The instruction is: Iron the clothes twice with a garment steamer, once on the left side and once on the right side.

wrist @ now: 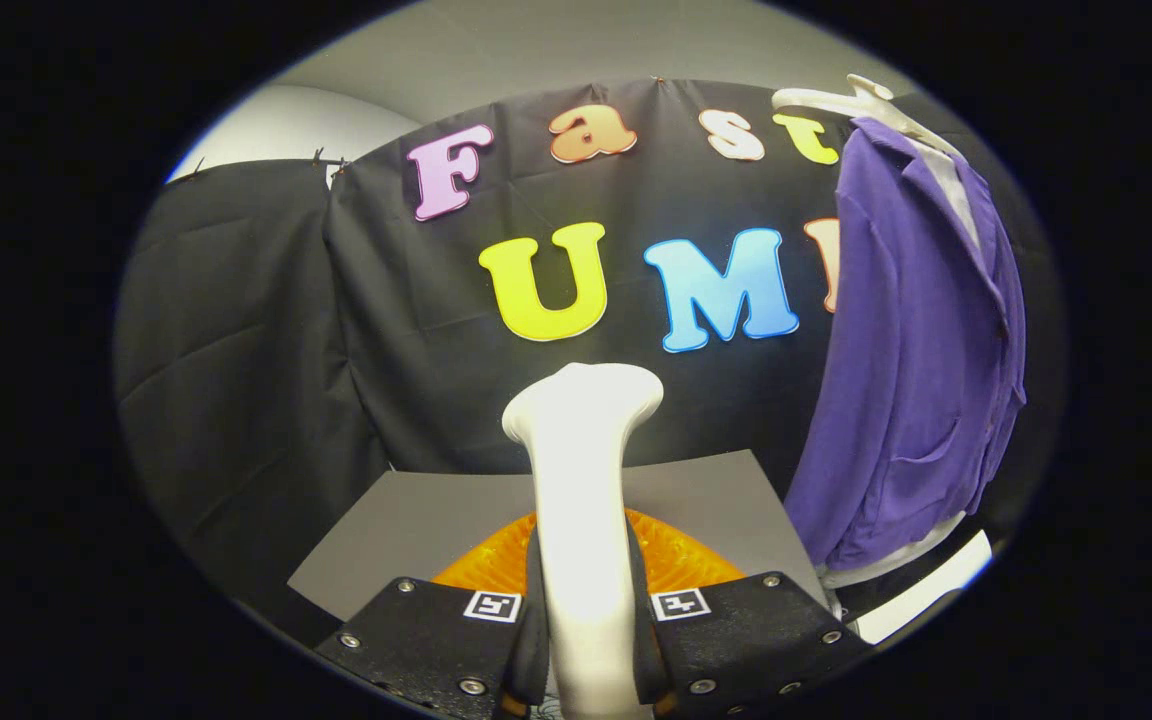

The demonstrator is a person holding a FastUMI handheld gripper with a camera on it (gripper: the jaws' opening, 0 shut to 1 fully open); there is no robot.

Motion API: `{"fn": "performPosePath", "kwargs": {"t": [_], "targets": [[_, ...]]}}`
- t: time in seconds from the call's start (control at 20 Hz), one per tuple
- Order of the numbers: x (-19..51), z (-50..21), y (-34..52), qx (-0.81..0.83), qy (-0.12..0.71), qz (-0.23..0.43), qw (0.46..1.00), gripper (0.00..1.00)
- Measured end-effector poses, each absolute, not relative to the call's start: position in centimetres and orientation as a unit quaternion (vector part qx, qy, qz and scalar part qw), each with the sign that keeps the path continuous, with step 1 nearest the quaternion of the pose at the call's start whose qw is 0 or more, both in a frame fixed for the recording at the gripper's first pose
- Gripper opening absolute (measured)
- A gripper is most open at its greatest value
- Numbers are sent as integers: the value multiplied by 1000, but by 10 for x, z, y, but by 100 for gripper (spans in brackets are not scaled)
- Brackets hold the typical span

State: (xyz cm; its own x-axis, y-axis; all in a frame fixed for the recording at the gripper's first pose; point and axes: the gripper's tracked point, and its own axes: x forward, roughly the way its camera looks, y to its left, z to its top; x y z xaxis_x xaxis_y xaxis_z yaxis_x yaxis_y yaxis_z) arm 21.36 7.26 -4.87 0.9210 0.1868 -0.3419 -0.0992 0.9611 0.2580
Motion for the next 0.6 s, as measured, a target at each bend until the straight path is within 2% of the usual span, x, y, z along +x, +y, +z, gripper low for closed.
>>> {"fn": "performPosePath", "kwargs": {"t": [0.6], "targets": [[98, -23, -24, 103, 130, 90, 982, 33]]}}
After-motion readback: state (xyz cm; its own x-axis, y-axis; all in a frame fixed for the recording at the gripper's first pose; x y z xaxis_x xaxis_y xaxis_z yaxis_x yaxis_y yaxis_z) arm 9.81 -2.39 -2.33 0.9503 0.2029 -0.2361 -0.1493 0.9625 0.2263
